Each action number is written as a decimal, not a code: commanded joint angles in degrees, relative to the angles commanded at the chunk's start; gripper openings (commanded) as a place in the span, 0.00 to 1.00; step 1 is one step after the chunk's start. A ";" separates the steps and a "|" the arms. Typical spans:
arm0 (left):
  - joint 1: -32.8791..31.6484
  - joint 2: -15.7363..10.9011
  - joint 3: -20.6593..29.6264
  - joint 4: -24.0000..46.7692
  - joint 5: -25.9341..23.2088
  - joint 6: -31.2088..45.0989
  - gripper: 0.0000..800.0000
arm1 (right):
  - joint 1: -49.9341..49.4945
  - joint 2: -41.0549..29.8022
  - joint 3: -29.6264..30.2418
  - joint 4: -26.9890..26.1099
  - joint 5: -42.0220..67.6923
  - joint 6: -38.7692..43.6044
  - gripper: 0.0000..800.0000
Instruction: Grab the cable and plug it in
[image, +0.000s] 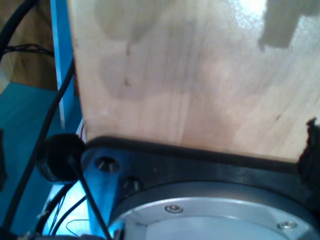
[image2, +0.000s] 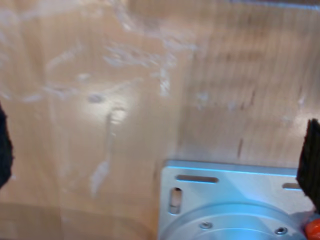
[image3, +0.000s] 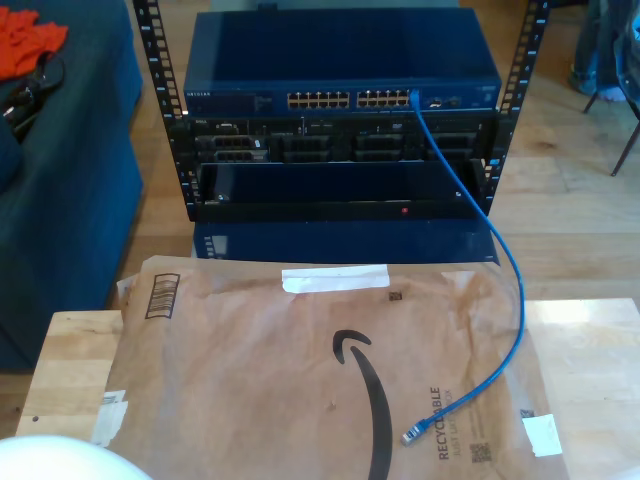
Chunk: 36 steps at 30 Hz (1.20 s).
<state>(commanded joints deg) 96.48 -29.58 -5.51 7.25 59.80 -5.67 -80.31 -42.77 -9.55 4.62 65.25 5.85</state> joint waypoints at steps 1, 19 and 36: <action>0.00 0.00 0.00 0.00 0.00 0.00 1.00 | -0.88 0.00 0.79 0.00 -0.97 -0.35 0.99; 0.00 0.00 0.00 0.00 0.00 0.00 1.00 | -2.29 2.64 10.55 0.00 -17.41 -2.02 0.99; 0.00 0.00 0.00 0.00 0.00 0.00 1.00 | -2.29 2.64 10.64 0.00 -17.49 -2.02 1.00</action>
<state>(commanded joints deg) 96.48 -29.58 -5.51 7.25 59.80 -5.67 -82.59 -40.13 1.09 4.62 47.76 3.82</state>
